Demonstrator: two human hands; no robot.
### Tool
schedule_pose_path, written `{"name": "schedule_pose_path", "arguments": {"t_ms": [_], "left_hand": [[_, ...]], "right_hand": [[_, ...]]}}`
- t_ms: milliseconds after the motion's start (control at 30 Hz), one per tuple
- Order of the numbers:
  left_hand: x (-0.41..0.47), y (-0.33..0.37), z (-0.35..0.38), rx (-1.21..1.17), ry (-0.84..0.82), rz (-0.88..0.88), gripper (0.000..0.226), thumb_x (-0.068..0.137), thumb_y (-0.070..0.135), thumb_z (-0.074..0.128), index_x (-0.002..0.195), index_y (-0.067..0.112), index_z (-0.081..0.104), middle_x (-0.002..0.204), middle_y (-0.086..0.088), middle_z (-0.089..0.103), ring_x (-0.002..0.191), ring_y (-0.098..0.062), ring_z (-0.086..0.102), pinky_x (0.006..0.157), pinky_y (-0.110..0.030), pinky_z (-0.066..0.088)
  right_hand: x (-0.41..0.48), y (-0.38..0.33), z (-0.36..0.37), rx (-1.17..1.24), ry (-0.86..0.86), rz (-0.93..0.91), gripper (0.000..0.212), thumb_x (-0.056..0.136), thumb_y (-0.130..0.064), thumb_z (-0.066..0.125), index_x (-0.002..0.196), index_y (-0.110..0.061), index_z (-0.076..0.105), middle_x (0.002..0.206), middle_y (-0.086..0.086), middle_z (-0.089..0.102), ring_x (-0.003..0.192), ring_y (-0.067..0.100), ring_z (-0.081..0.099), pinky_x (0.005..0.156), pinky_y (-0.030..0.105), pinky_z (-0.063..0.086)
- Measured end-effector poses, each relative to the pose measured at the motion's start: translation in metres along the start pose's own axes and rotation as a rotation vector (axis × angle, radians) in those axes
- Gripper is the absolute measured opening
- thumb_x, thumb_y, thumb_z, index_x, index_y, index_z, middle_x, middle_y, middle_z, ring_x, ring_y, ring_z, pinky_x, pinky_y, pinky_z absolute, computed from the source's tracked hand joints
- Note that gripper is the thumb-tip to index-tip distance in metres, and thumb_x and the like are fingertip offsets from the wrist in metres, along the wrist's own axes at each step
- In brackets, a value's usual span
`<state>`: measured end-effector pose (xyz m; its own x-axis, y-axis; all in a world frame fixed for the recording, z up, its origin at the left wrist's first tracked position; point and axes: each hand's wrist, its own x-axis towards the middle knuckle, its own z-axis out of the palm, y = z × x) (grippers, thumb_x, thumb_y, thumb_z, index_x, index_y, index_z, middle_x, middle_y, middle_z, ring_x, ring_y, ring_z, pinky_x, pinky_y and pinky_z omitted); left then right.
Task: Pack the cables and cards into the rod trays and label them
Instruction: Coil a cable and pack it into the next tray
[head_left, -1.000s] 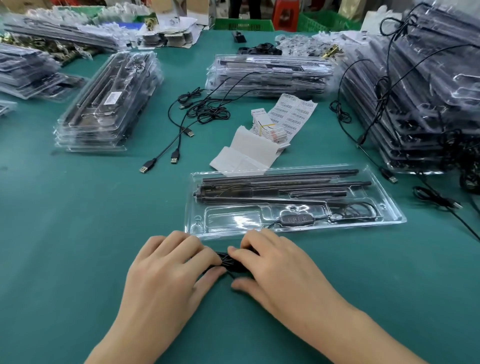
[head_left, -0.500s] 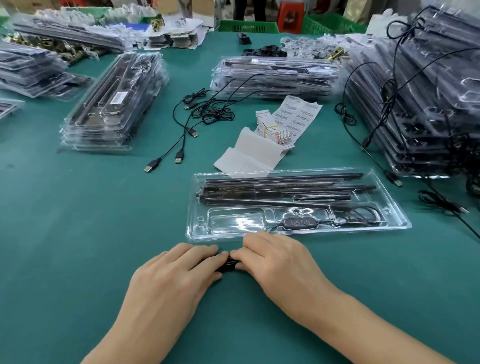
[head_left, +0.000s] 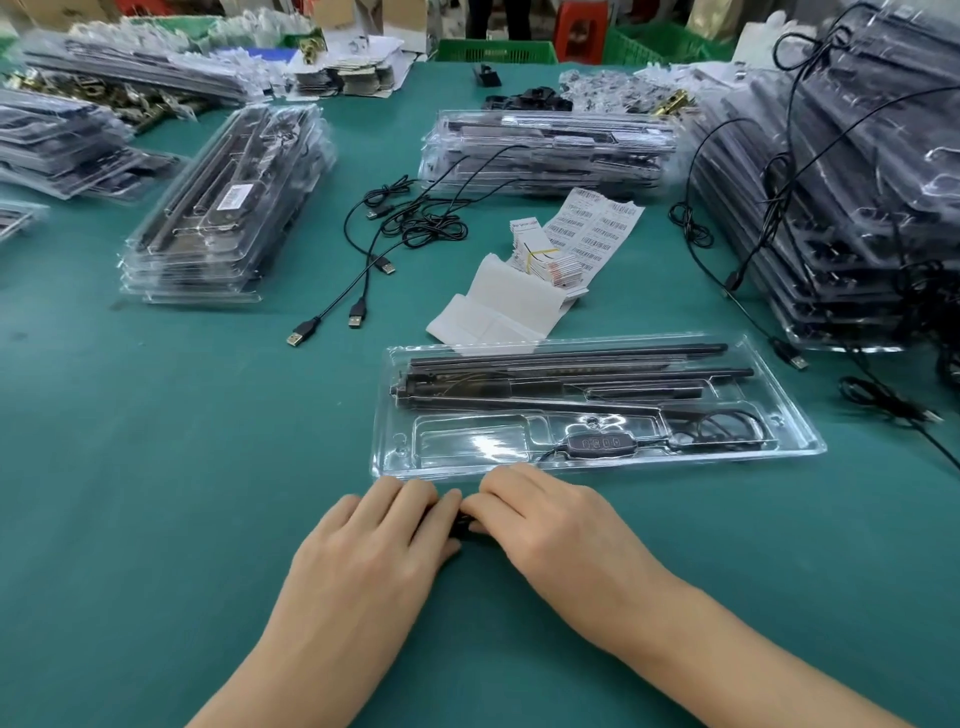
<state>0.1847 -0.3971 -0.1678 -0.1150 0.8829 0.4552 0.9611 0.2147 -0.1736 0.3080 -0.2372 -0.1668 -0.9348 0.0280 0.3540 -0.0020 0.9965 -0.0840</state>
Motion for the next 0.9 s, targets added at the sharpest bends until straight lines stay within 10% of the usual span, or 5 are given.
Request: {"name": "schedule_pose_path", "arguments": {"t_ms": [433,600,900], "left_hand": [[0.005,-0.017,-0.003,0.025,0.003,0.038,0.02,0.101,0.019,0.058,0.084,0.016,0.069,0.079,0.001,0.059,0.067,-0.023,0.058,0.056,-0.039,0.048],[0.007,-0.031,0.003,0.012,0.075,0.044,0.011,0.098,0.01,0.062,0.098,0.009,0.073,0.088,-0.003,0.064,0.074,-0.027,0.061,0.062,-0.04,0.048],[0.01,-0.056,0.021,-0.047,0.187,0.146,0.031,0.087,-0.001,0.076,0.118,0.005,0.074,0.1,-0.004,0.071,0.082,-0.027,0.065,0.078,-0.036,0.048]], "right_hand": [[-0.016,0.023,-0.008,0.217,0.299,0.239,0.023,0.093,-0.039,0.072,0.104,-0.019,0.076,0.107,-0.006,0.064,0.091,0.013,0.058,0.078,0.028,0.05],[-0.016,0.046,-0.01,0.112,0.176,0.258,0.037,0.085,-0.027,0.081,0.121,-0.018,0.073,0.126,-0.005,0.066,0.115,0.016,0.059,0.1,0.036,0.046],[-0.004,0.054,-0.004,0.111,0.323,0.247,0.004,0.093,-0.022,0.075,0.094,-0.019,0.078,0.096,-0.01,0.075,0.087,0.018,0.069,0.069,0.034,0.057]]}}
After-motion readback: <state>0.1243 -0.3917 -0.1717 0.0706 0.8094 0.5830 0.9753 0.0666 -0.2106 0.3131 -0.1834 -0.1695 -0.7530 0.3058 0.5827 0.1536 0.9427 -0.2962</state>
